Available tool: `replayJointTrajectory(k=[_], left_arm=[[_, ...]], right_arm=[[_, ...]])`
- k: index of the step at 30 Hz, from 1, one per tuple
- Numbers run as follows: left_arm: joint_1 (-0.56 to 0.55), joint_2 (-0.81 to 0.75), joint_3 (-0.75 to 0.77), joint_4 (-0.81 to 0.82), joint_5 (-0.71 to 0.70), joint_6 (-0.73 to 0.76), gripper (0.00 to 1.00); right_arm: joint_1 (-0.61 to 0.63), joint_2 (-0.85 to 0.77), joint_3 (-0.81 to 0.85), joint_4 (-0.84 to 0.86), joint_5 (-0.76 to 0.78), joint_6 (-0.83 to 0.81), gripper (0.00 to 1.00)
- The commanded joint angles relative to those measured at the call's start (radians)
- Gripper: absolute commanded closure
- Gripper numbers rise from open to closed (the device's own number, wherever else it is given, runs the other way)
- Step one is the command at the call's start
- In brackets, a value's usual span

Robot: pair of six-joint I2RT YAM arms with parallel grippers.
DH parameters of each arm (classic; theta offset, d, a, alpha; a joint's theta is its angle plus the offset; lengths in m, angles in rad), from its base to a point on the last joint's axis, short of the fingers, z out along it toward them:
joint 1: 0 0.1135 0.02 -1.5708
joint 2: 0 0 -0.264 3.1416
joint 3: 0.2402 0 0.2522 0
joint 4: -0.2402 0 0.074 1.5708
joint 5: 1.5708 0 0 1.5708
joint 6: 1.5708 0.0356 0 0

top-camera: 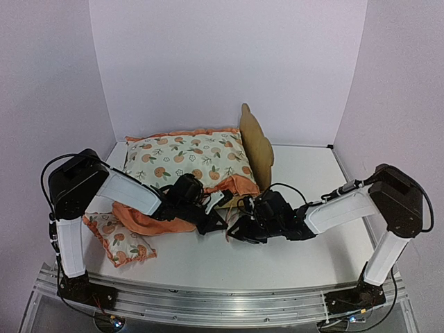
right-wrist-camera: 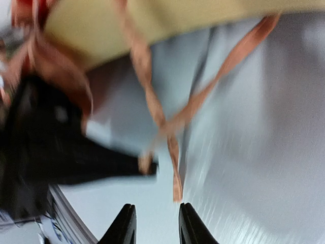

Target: Set up the pet bed

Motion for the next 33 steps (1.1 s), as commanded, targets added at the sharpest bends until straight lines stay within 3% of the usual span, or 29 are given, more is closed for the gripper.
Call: replayJointTrajectory(k=[1,6,15,17,21,23,33], left_arm=[[0.043,-0.04,0.094,-0.113,-0.043,0.062,1.0],[0.055,-0.04,0.109,-0.21,-0.017,0.167,1.0],[0.057,-0.022,0.092,-0.182,-0.033,0.178,1.0],[0.058,-0.022,0.091,-0.176,-0.04,0.181,1.0],[0.062,-0.02,0.088,-0.168,-0.045,0.196,1.0],[0.06,-0.02,0.08,-0.157,-0.04,0.221,1.0],[0.02,0.022,0.055,-0.072,-0.075,0.364,1.0]], right_arm=[[0.071,-0.079,-0.006,-0.131,0.133,-0.17,0.65],[0.115,-0.036,0.023,-0.128,0.265,-0.294,0.58],[0.157,0.13,0.116,-0.094,0.394,-0.391,0.53],[0.157,0.147,0.12,-0.102,0.393,-0.391,0.6],[0.157,0.122,0.067,-0.12,0.436,-0.353,0.92],[0.156,0.095,0.043,-0.133,0.449,-0.351,1.0],[0.056,-0.101,-0.01,-0.135,0.218,-0.319,1.0]])
